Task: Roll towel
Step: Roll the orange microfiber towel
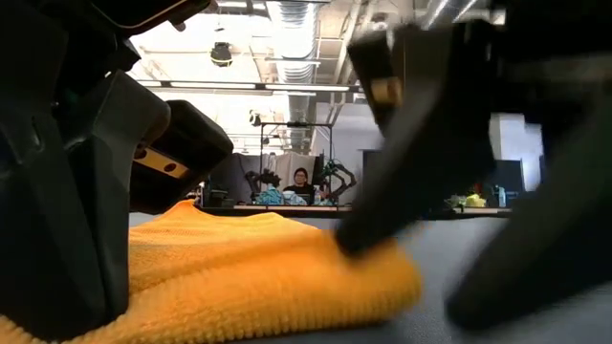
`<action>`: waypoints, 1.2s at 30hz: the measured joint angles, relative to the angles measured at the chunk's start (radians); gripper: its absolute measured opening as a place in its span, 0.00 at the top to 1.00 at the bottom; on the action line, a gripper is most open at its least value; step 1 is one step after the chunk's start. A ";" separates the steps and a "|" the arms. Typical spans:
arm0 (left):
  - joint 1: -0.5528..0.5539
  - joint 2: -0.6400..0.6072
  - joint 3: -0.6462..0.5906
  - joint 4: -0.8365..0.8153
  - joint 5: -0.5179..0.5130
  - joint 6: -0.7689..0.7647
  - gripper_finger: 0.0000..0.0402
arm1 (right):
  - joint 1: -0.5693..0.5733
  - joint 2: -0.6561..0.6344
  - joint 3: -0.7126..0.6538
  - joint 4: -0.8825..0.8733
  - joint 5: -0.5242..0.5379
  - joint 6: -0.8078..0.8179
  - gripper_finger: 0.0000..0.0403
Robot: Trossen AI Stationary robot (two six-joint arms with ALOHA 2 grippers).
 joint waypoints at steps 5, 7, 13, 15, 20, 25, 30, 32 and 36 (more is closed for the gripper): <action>0.000 0.000 0.000 0.001 0.000 0.000 1.00 | -0.015 0.008 -0.001 -0.028 0.000 0.010 0.58; -0.002 0.000 0.000 0.001 0.000 0.000 1.00 | -0.015 0.009 -0.001 -0.028 0.004 0.008 0.59; -0.003 0.000 0.000 0.002 -0.001 0.000 1.00 | -0.014 0.009 -0.001 -0.021 0.044 0.007 0.59; -0.004 0.001 0.000 0.002 -0.001 0.000 1.00 | -0.015 0.009 -0.001 -0.025 0.047 0.017 0.59; -0.004 0.001 0.000 0.002 -0.001 0.000 1.00 | -0.028 0.010 -0.001 -0.026 0.049 0.069 0.59; -0.004 0.001 0.000 0.003 0.002 0.002 1.00 | -0.043 0.010 -0.001 -0.054 0.049 0.150 0.64; -0.004 -0.002 0.000 0.004 0.001 0.018 1.00 | -0.041 0.010 -0.001 -0.077 0.051 0.231 0.82; -0.004 -0.005 0.000 0.005 0.002 0.026 1.00 | -0.040 0.010 -0.001 -0.078 0.052 0.266 0.90; -0.004 -0.023 -0.001 0.003 -0.009 0.043 1.00 | -0.034 0.009 0.000 -0.079 0.031 0.378 0.96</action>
